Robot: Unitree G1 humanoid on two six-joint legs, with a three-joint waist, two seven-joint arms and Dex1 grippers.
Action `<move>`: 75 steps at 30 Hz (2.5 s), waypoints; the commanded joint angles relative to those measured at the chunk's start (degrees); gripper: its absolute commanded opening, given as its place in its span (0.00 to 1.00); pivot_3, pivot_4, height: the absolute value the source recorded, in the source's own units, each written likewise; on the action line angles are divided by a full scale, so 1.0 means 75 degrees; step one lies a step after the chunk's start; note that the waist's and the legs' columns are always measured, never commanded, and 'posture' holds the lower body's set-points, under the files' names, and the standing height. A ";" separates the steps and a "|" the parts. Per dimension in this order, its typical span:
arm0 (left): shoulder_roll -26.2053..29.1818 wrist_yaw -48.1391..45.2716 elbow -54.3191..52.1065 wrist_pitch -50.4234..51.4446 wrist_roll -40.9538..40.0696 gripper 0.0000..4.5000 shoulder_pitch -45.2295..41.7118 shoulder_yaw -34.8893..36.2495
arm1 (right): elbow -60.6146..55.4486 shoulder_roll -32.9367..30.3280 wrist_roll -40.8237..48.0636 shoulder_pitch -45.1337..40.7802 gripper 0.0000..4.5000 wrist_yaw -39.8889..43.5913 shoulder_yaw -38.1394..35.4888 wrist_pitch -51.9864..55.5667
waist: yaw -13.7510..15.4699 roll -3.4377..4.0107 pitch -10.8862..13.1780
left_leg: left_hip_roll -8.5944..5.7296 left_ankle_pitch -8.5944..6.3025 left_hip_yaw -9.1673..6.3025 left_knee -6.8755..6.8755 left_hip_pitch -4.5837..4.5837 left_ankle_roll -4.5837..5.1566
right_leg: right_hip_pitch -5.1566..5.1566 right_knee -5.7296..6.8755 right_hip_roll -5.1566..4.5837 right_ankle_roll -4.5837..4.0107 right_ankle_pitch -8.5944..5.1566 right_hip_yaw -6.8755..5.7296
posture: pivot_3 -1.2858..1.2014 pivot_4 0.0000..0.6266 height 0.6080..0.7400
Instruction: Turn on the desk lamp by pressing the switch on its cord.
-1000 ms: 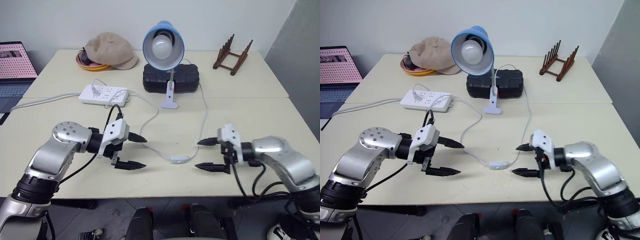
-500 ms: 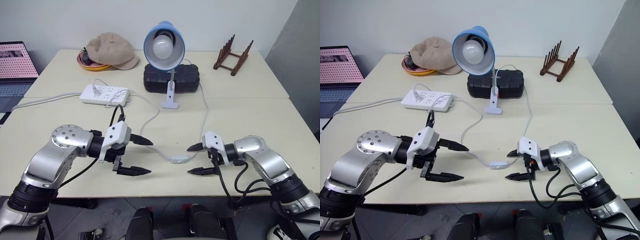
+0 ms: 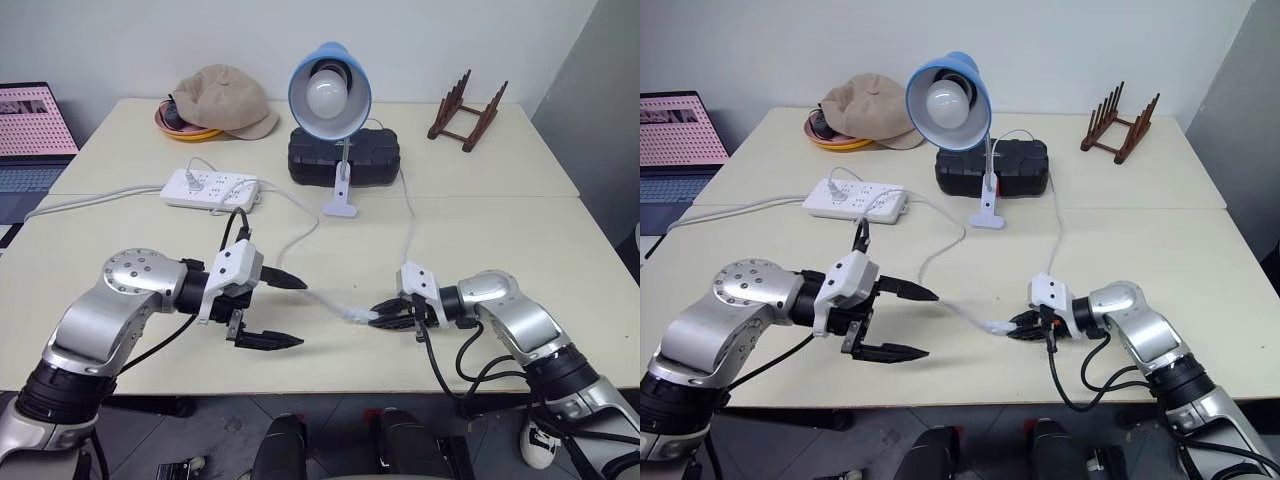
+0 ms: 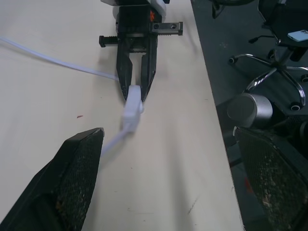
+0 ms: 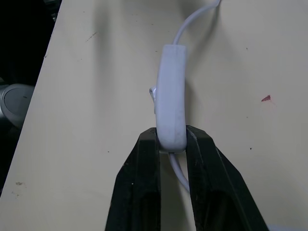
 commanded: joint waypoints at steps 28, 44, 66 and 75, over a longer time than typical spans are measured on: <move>-0.3663 0.4902 0.0659 0.5346 -0.5014 1.00 -0.1286 0.1598 | -0.1646 0.0092 0.5863 -0.0596 0.08 -0.1547 -0.3918 0.6813 | -0.0016 -0.0004 -0.0003 | -0.0003 0.0000 -0.0015 0.0012 0.0006 0.0000 | 0.0018 0.0005 0.0005 0.0015 0.0010 -0.0006 | 0.52 0.24 1.00; -0.3616 0.4593 0.0935 0.5239 -0.4768 1.00 -0.1462 0.1330 | -0.2015 0.0030 0.6053 -0.0489 0.08 -0.1646 -0.3779 0.6776 | -0.0008 -0.0004 -0.0003 | -0.0004 0.0000 -0.0013 0.0011 0.0005 0.0000 | 0.0017 -0.0001 0.0004 0.0015 0.0009 -0.0004 | 0.52 0.24 1.00; -0.3676 0.4493 0.0886 0.5241 -0.4711 0.23 -0.1475 0.1258 | -0.2208 0.0078 0.6136 -0.0551 0.08 -0.1686 -0.3577 0.6771 | -0.0005 -0.0004 -0.0002 | -0.0004 0.0000 -0.0013 0.0009 -0.0001 0.0000 | 0.0015 -0.0009 0.0004 0.0015 0.0009 -0.0005 | 0.52 0.24 1.00; -0.3622 0.4527 0.0882 0.5353 -0.4901 0.13 -0.1435 0.1420 | -0.2106 -0.0017 0.6151 -0.0557 0.08 -0.1644 -0.3540 0.6716 | -0.0006 -0.0004 -0.0002 | -0.0004 0.0000 -0.0013 0.0007 -0.0003 0.0000 | 0.0014 -0.0012 0.0004 0.0015 0.0009 -0.0005 | 0.52 0.24 1.00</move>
